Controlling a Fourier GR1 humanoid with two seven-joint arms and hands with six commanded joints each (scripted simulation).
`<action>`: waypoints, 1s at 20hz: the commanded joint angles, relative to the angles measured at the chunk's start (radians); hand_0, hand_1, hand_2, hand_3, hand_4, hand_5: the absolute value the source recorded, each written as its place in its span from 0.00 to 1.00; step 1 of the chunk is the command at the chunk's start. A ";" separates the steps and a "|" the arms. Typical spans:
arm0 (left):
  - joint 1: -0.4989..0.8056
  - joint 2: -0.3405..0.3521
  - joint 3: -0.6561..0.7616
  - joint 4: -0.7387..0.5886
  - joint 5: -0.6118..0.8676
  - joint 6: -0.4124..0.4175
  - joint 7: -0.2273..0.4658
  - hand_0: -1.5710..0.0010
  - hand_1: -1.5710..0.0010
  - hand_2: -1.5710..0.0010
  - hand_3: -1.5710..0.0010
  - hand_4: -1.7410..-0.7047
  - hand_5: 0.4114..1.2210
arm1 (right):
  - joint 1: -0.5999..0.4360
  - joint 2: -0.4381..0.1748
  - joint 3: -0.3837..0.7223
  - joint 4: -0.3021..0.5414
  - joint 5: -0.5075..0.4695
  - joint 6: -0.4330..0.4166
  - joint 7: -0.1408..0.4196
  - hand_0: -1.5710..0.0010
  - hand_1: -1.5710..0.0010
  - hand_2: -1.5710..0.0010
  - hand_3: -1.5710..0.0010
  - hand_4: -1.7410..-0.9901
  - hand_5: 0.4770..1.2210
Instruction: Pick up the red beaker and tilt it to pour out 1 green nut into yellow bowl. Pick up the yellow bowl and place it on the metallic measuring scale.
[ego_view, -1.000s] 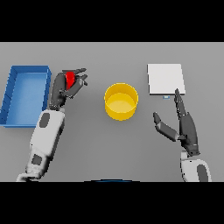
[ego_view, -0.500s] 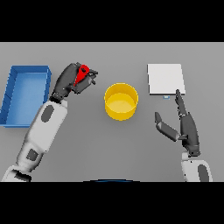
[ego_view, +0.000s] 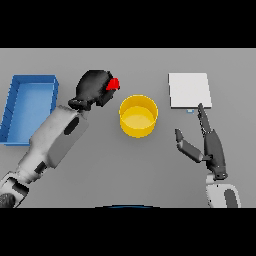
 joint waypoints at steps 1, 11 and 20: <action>-0.022 0.008 -0.029 0.011 -0.028 -0.017 0.000 0.00 0.00 0.00 0.00 0.00 0.93 | -0.001 0.001 0.002 0.003 0.003 -0.001 -0.004 1.00 1.00 1.00 1.00 0.63 0.30; -0.218 0.057 -0.271 0.096 -0.216 -0.211 -0.061 0.00 0.00 0.00 0.19 0.04 0.99 | 0.010 0.015 -0.015 0.003 -0.033 -0.001 -0.016 1.00 1.00 1.00 1.00 0.60 0.27; -0.361 0.032 -0.511 0.204 -0.370 -0.317 -0.172 0.00 0.00 0.00 0.03 0.01 1.00 | 0.006 0.043 -0.013 0.010 -0.046 -0.008 -0.018 1.00 1.00 1.00 1.00 0.60 0.21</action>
